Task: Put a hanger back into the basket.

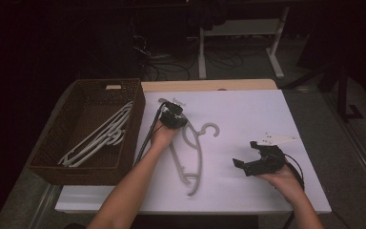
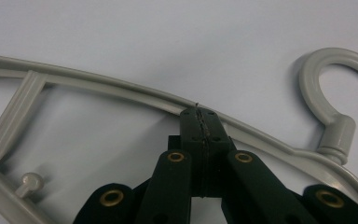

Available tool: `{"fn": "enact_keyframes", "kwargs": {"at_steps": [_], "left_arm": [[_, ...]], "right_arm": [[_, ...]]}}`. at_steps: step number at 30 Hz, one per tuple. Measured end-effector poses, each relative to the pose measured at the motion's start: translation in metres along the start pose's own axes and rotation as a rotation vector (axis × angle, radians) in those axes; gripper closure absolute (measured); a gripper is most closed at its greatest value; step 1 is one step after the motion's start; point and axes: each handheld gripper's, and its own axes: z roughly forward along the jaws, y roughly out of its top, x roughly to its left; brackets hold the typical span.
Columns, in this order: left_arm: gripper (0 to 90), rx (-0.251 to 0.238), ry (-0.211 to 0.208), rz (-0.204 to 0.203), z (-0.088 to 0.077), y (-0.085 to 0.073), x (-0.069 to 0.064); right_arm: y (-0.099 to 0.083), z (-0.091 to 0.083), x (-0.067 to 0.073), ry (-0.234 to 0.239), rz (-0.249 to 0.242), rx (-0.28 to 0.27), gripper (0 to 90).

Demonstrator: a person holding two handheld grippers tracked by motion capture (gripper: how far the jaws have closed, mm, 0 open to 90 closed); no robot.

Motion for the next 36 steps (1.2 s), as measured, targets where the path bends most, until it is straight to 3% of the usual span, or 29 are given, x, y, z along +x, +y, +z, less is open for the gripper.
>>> {"fn": "enact_keyframes", "kwargs": {"at_steps": [12, 21, 25, 29, 32, 36], "left_arm": [[90.0, -0.003, -0.128, 0.087, 0.026, 0.024, -0.056], [90.0, -0.001, -0.167, 0.147, 0.039, 0.036, -0.092], [89.2, -0.007, -0.183, 0.146, 0.032, 0.035, -0.09], [82.8, -0.029, -0.192, 0.145, 0.007, 0.032, -0.079], [70.6, -0.025, -0.207, 0.12, -0.015, 0.023, -0.068], [56.5, -0.045, -0.219, 0.101, -0.046, 0.003, -0.056]], "right_arm": [[0.0, -0.001, 0.0, 0.004, 0.002, -0.002, 2.3], [0.0, 0.0, 0.0, 0.01, -0.004, -0.001, 2.3], [0.0, -0.001, 0.0, 0.025, 0.005, 0.013, 4.5], [0.0, -0.002, 0.001, 0.042, -0.006, 0.046, 8.9], [-0.001, -0.001, 0.003, 0.066, -0.012, 0.071, 16.0], [-0.004, 0.002, 0.007, 0.093, -0.015, 0.108, 36.3]]}}
